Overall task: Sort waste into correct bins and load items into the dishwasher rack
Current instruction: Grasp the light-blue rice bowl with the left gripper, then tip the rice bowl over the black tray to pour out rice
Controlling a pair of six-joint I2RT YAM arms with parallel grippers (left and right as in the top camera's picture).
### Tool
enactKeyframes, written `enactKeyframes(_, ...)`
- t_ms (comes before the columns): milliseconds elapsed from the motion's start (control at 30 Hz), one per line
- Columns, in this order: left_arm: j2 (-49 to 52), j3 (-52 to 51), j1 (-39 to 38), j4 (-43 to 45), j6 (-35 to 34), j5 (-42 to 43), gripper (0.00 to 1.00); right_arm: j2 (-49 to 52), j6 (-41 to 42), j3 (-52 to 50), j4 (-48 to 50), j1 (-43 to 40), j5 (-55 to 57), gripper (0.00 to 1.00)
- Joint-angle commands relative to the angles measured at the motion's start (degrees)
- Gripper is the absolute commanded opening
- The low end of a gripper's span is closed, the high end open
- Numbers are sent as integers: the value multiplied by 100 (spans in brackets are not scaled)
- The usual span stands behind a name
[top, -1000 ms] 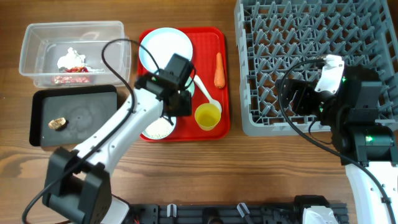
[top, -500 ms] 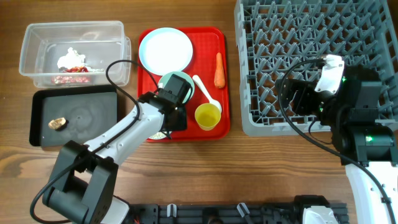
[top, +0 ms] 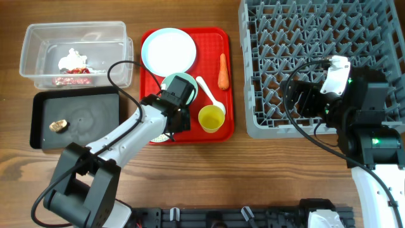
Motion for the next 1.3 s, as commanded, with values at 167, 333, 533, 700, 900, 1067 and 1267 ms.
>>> enactKeyframes(167,-179,481,20,-697,-39,120,4,22,39,111,33,22,-74,100)
enactKeyframes(333,-527,1051,26,-1349,-33,116,4,22,37,111,33,22,-74,100)
enactKeyframes(533,-1025,1340,372,-1690,-17,125,4,22,39,111,33,22,-74,100)
enactKeyframes(700,-1432,1340,1191,-1897,304,522,4,22,39,111,33,22,-72,100)
enactKeyframes(900,-1478,1340,2586,-1843,1217,1331,4,22,26,111,85,22,-72,100)
enactKeyframes(1067,-1429,1338,3856,-1740,1989,2618,4,22,28,111,127,22,-72,100)
enactKeyframes(1267,-1226,1338,5469,-1794,2942,4310,4,22,39,111,164,22,-74,100)
